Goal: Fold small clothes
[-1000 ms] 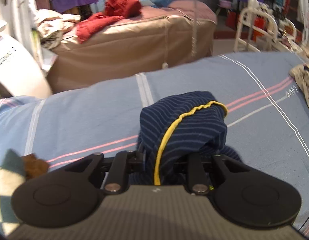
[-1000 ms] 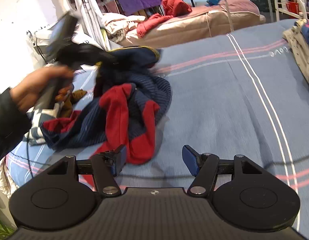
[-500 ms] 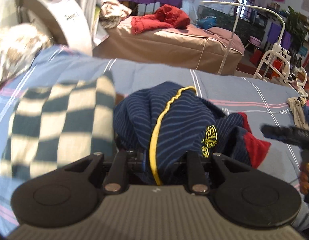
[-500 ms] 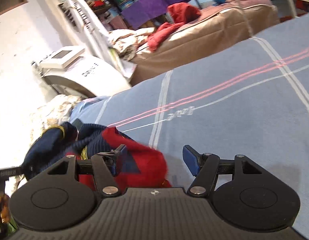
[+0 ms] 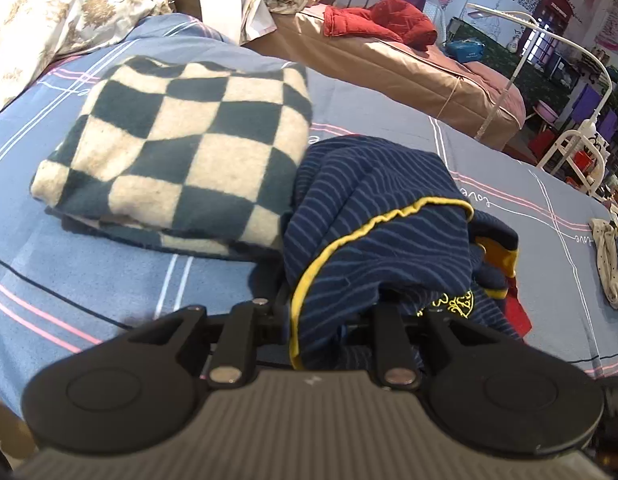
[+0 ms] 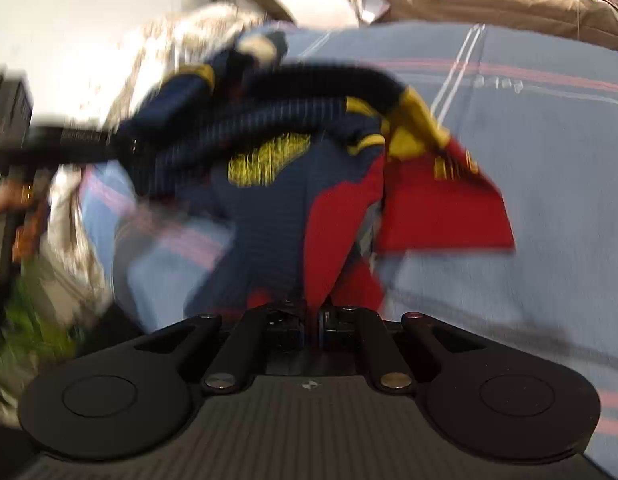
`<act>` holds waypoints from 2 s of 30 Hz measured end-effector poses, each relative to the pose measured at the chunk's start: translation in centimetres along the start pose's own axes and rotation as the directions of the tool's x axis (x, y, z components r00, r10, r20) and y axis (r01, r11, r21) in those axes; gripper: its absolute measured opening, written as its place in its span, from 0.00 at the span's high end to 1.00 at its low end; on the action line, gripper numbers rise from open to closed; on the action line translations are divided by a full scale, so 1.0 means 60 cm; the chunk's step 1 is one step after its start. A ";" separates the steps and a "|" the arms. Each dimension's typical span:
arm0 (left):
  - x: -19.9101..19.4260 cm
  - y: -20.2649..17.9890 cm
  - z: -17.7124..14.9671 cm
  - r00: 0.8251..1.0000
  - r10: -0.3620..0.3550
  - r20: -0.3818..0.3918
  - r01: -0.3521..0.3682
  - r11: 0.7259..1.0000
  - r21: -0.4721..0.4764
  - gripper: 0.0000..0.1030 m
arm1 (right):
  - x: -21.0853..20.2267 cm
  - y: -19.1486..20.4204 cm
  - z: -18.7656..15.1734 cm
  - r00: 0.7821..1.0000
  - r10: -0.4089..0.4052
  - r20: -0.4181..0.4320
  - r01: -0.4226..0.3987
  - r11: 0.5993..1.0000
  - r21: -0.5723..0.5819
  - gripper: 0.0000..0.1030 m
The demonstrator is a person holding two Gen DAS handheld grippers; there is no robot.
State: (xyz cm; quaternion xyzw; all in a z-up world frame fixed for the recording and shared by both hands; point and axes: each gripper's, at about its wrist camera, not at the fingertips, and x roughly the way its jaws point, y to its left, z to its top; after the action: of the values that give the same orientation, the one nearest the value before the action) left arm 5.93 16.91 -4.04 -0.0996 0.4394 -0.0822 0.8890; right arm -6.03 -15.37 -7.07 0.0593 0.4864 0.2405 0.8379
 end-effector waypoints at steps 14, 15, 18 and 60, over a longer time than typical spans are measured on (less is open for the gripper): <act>-0.011 -0.012 -0.020 1.000 0.015 0.002 -0.015 1.000 0.013 0.78 | 0.040 0.015 0.236 0.943 -0.030 0.331 0.130 0.950 -0.284 0.00; -0.012 -0.013 -0.019 1.000 0.015 0.003 -0.015 1.000 0.015 0.78 | 0.065 0.017 0.244 0.953 -0.042 0.301 0.143 0.937 -0.320 0.00; -0.011 -0.017 -0.017 1.000 0.019 0.002 -0.019 1.000 0.022 0.78 | 0.111 -0.006 0.252 0.977 -0.079 0.197 0.137 0.942 -0.306 0.98; 0.242 -0.411 -0.043 0.982 0.187 -0.028 -0.120 0.730 0.673 0.39 | 0.112 -0.150 0.170 0.939 -0.325 0.112 0.310 0.941 0.134 0.07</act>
State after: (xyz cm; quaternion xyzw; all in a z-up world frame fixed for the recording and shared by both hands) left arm 11.12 -10.62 -10.50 0.2660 0.4284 -0.1650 0.8476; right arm 8.47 -18.80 -10.06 0.0436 0.4457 0.0694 0.8914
